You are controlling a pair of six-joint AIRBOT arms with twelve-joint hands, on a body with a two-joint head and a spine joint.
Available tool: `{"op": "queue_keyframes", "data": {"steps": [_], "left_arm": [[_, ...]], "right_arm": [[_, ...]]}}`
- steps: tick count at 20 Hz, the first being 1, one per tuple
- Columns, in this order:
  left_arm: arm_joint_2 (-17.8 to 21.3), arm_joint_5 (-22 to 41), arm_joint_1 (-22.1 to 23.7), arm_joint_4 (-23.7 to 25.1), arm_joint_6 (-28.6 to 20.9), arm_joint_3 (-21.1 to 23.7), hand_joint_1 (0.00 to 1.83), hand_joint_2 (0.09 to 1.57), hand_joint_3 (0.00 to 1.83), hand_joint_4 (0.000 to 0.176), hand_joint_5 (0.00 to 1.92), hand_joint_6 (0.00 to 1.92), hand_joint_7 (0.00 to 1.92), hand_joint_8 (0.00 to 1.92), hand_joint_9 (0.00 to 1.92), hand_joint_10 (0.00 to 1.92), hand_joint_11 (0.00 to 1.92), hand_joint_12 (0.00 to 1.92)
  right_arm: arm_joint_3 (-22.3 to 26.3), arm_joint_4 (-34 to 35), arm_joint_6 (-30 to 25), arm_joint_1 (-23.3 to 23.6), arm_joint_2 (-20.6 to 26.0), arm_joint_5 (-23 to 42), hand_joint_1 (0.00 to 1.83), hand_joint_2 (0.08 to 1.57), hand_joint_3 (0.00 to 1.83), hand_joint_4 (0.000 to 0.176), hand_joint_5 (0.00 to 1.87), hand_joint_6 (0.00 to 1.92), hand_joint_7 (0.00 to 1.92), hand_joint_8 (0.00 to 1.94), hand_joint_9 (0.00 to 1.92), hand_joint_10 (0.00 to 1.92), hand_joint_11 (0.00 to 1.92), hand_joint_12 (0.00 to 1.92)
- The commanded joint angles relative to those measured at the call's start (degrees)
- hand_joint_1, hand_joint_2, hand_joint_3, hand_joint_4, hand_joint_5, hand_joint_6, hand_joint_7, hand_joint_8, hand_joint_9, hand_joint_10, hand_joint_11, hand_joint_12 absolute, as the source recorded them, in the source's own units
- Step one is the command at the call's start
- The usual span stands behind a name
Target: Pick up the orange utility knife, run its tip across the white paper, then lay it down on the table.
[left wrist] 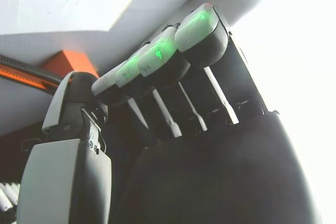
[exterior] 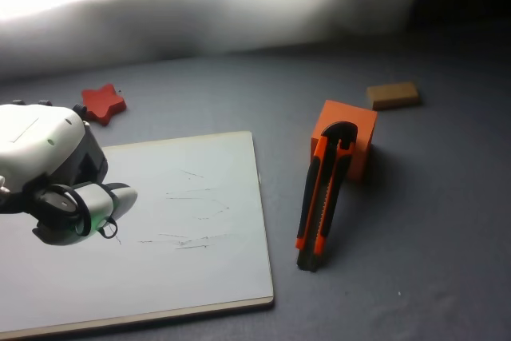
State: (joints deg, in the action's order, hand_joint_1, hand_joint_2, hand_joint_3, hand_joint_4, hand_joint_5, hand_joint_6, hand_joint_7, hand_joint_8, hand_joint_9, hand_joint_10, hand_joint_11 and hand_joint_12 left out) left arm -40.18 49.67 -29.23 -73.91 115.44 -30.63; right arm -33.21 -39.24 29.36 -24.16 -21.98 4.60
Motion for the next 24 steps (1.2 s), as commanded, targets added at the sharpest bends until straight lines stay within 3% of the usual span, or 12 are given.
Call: {"op": "queue_keyframes", "data": {"steps": [1,2,3,7,10,12,13,14,17,20,24], "left_arm": [[0.09,4.67,0.26,3.23,0.00,0.07,0.26,1.20,0.20,0.017,0.13,0.12,0.29,0.10,0.29,0.32,0.00,1.25],[0.05,4.88,0.08,3.23,0.00,0.15,0.26,1.20,0.20,0.017,0.13,0.12,0.29,0.10,0.29,0.32,0.00,1.25],[0.05,4.89,-0.22,3.23,-0.02,0.24,0.23,1.30,0.01,0.021,0.13,0.01,0.31,0.00,0.35,0.13,0.00,1.26],[0.05,4.89,-1.36,3.57,-1.14,0.92,0.20,1.31,0.00,0.016,0.05,0.00,0.26,0.00,0.34,0.08,0.00,1.29],[0.04,5.47,-2.36,4.56,-2.95,1.02,0.18,1.31,0.00,0.017,0.04,0.00,0.26,0.00,0.33,0.08,0.00,1.28],[-0.33,8.91,-5.06,8.33,-8.24,0.68,0.20,1.31,0.00,0.017,0.05,0.00,0.25,0.00,0.33,0.07,0.00,1.25],[-0.40,10.66,-6.35,9.57,-9.98,0.63,0.20,1.31,0.00,0.020,0.05,0.00,0.25,0.00,0.32,0.06,0.00,1.25],[-0.40,12.12,-7.32,10.46,-11.20,0.64,0.21,1.31,0.00,0.019,0.06,0.01,0.25,0.00,0.33,0.07,0.00,1.26],[-0.41,12.75,-8.86,11.11,-11.83,0.60,0.21,1.30,0.00,0.015,0.07,0.01,0.27,0.01,0.35,0.07,0.00,1.27],[-0.47,11.60,-9.54,11.30,-12.63,0.56,0.20,1.31,0.00,0.010,0.05,0.00,0.25,0.00,0.34,0.06,0.00,1.25],[-0.92,10.77,-9.86,12.73,-13.51,0.38,0.20,1.31,0.00,0.019,0.04,0.00,0.26,0.00,0.34,0.06,0.00,1.23]], "right_arm": [[0.13,0.29,0.31,0.50,0.44,4.14,0.21,1.10,0.23,0.000,0.00,0.01,0.07,0.08,0.04,0.24,0.00,0.79],[0.17,-0.02,0.33,0.36,0.41,4.13,0.21,1.10,0.23,0.000,0.00,0.01,0.07,0.08,0.04,0.24,0.00,0.79],[0.17,-0.46,0.34,0.21,0.36,4.17,0.19,1.21,0.02,0.000,0.00,0.00,0.09,0.00,0.08,0.11,0.00,0.77],[0.16,-0.66,0.89,-0.61,0.35,4.58,0.21,1.22,0.00,0.000,0.00,0.00,0.12,0.00,0.12,0.05,0.00,0.82],[0.15,-0.66,0.89,-1.34,0.02,5.70,0.25,1.20,0.00,0.000,0.00,0.00,0.13,0.00,0.13,0.03,0.00,0.75],[0.00,-0.99,0.65,-1.66,-0.65,7.94,0.39,1.19,0.00,0.000,0.00,0.00,0.04,0.00,0.04,0.00,0.00,0.50],[-0.35,-2.40,-0.12,-1.68,-1.10,8.78,0.60,1.14,0.00,0.000,0.00,0.00,0.04,0.00,0.02,0.00,0.00,0.36],[-1.35,-5.80,-1.59,-1.61,-2.03,11.20,0.71,1.12,0.00,0.000,0.00,0.00,0.01,0.00,0.00,0.00,0.00,0.07],[-6.24,-14.17,-4.04,-1.80,-5.44,18.90,0.94,1.09,0.00,0.000,0.00,0.00,0.00,0.00,0.00,0.00,0.00,0.00],[-12.43,-35.31,-21.01,3.79,-10.93,22.13,1.02,1.11,0.00,0.000,0.00,0.00,0.00,0.00,0.00,0.00,0.00,0.00],[-16.52,-48.03,-32.87,7.08,-16.35,21.76,1.11,1.06,0.00,0.000,0.00,0.00,0.00,0.00,0.00,0.00,0.00,0.00]]}}
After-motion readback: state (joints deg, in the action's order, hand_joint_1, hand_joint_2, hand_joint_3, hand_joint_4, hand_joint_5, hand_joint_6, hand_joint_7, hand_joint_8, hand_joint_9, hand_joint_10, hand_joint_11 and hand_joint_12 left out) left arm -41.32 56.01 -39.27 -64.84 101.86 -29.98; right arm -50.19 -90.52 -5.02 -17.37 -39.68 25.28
